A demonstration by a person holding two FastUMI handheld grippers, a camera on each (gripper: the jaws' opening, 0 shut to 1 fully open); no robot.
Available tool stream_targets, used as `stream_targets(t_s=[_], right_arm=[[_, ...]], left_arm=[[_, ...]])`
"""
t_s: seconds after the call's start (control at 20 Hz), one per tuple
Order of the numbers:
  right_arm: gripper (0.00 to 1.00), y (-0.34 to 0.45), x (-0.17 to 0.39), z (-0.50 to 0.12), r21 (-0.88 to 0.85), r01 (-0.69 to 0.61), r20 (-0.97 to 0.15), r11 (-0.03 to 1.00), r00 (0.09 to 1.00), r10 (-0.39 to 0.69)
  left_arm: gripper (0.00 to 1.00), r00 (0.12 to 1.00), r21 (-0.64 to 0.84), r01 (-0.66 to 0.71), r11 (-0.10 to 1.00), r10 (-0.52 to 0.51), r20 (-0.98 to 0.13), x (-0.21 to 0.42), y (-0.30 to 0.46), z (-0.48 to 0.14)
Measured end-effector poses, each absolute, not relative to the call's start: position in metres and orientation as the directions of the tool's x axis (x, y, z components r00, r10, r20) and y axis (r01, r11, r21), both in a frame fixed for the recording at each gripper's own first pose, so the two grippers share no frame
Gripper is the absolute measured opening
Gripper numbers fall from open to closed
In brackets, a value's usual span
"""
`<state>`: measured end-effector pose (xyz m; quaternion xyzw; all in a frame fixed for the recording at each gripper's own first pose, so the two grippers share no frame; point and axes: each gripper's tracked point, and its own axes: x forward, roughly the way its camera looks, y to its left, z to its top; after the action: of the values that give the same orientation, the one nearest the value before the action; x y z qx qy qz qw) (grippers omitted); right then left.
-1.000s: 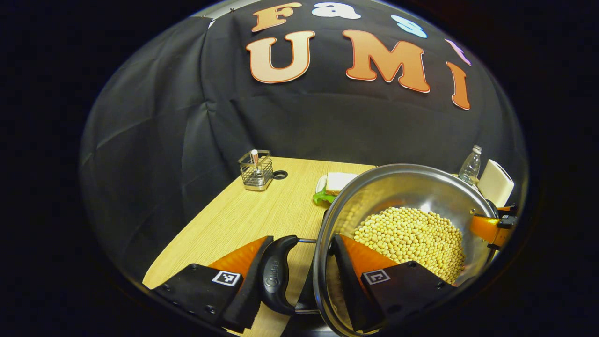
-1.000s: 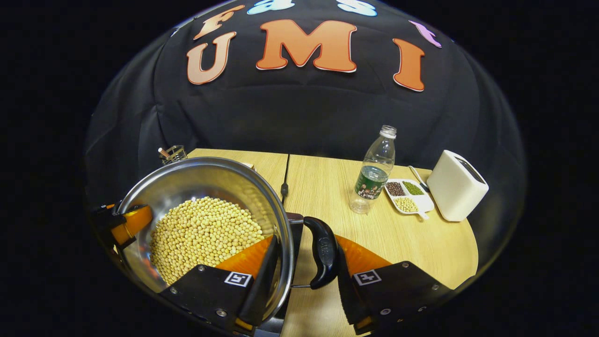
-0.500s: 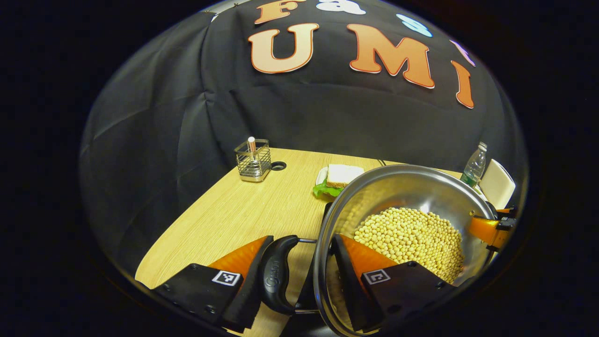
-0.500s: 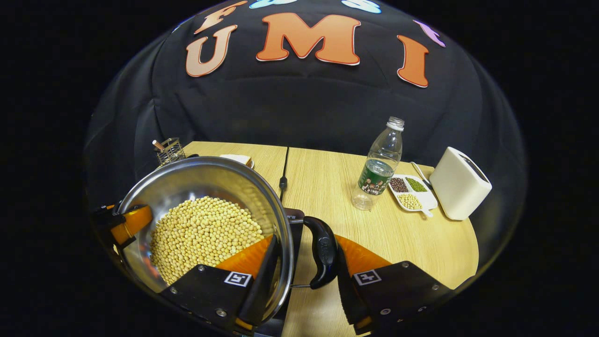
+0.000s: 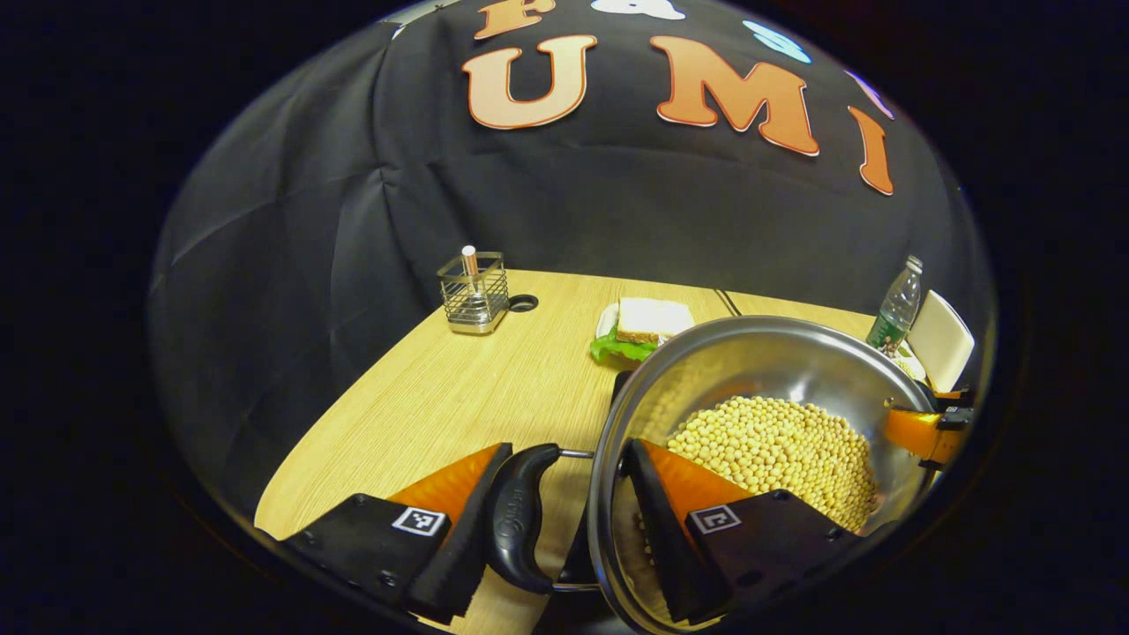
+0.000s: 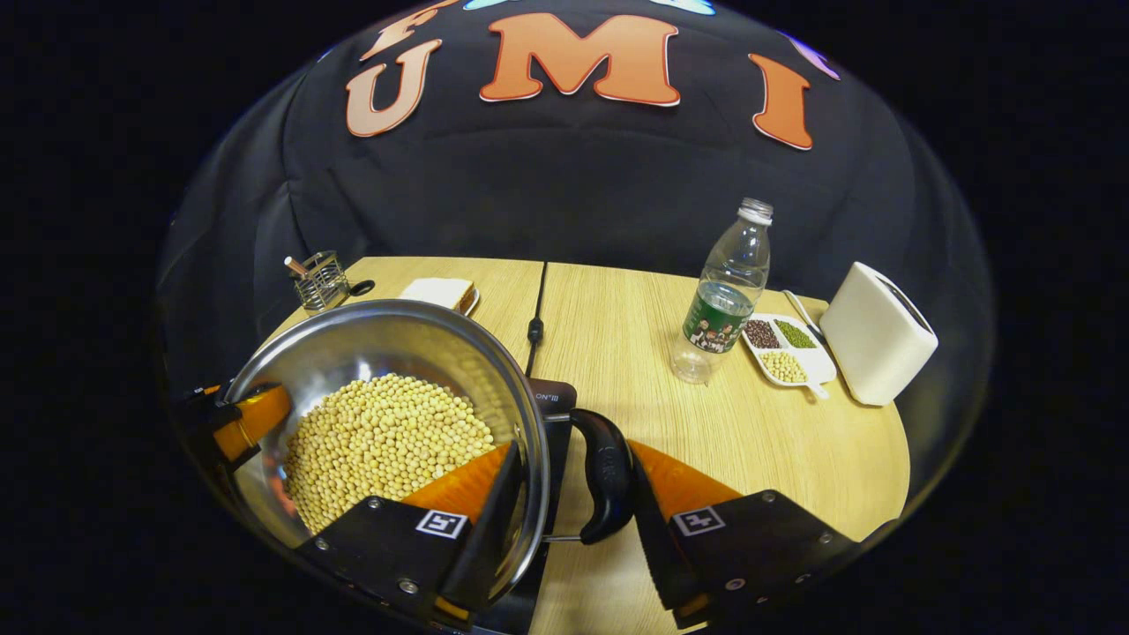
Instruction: First push the handle of the pot to place it horizontally, then grasp the pot with both hands and set it on the induction cooktop.
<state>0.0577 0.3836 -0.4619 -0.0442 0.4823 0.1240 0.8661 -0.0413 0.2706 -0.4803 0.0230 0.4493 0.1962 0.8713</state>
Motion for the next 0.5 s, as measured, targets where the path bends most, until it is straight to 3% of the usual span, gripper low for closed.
stream_targets(t_s=[0.1, 0.35, 0.5], right_arm=[[0.75, 0.382, 0.061, -0.445, 0.054, -0.268, -0.82, 0.962, 0.538, 0.196], [0.78, 0.365, 0.064, -0.377, 0.1, -0.288, -0.718, 0.952, 0.642, 0.269], [0.81, 0.335, 0.076, -0.309, 0.054, -0.279, -0.587, 0.959, 0.768, 0.257]], left_arm=[[0.88, 0.535, 0.209, -0.321, 0.924, 0.359, -0.765, -0.04, 0.271, -0.476], [0.88, 0.675, 0.225, -0.337, 0.914, 0.401, -0.619, -0.011, 0.271, -0.413], [0.87, 0.774, 0.219, -0.328, 0.919, 0.394, -0.496, 0.012, 0.249, -0.353]])
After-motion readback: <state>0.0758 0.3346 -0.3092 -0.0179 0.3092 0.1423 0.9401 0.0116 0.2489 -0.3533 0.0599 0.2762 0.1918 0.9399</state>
